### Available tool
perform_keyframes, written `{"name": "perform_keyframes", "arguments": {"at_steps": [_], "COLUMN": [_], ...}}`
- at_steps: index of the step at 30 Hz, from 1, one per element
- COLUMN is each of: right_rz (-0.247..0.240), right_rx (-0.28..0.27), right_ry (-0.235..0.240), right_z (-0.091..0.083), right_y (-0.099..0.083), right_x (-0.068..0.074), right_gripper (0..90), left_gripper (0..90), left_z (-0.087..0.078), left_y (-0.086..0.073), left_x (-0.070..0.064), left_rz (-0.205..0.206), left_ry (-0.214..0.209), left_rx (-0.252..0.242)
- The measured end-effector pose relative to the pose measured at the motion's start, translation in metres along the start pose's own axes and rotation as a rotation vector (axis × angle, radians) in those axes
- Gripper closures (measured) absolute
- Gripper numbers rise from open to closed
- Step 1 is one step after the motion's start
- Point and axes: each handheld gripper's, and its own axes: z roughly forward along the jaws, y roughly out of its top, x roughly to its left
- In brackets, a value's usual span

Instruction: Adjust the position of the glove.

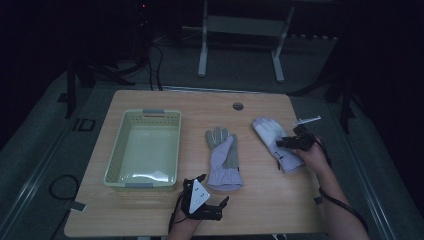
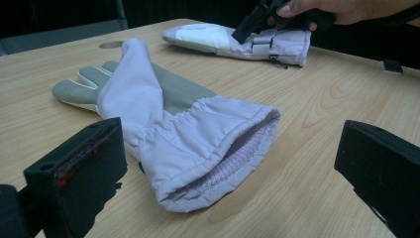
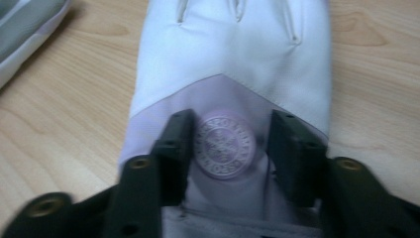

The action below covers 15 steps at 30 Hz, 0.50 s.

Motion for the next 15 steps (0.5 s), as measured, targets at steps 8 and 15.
{"name": "perform_keyframes", "arguments": {"at_steps": [8, 15], "right_rz": [0.053, 0.150], "right_rx": [0.020, -0.041], "right_ry": [-0.034, -0.040], "right_z": [-0.008, -0.033], "right_y": [0.006, 0.006], "right_x": [0.013, 0.024], "right_gripper": [77.5, 78.7], "left_gripper": [0.0, 0.0], "left_z": [0.000, 0.000], "left_y": [0.000, 0.000], "left_x": [0.000, 0.000], "left_rz": [-0.001, -0.002], "left_ry": [0.001, 0.002], "left_rx": [0.000, 0.001]}}
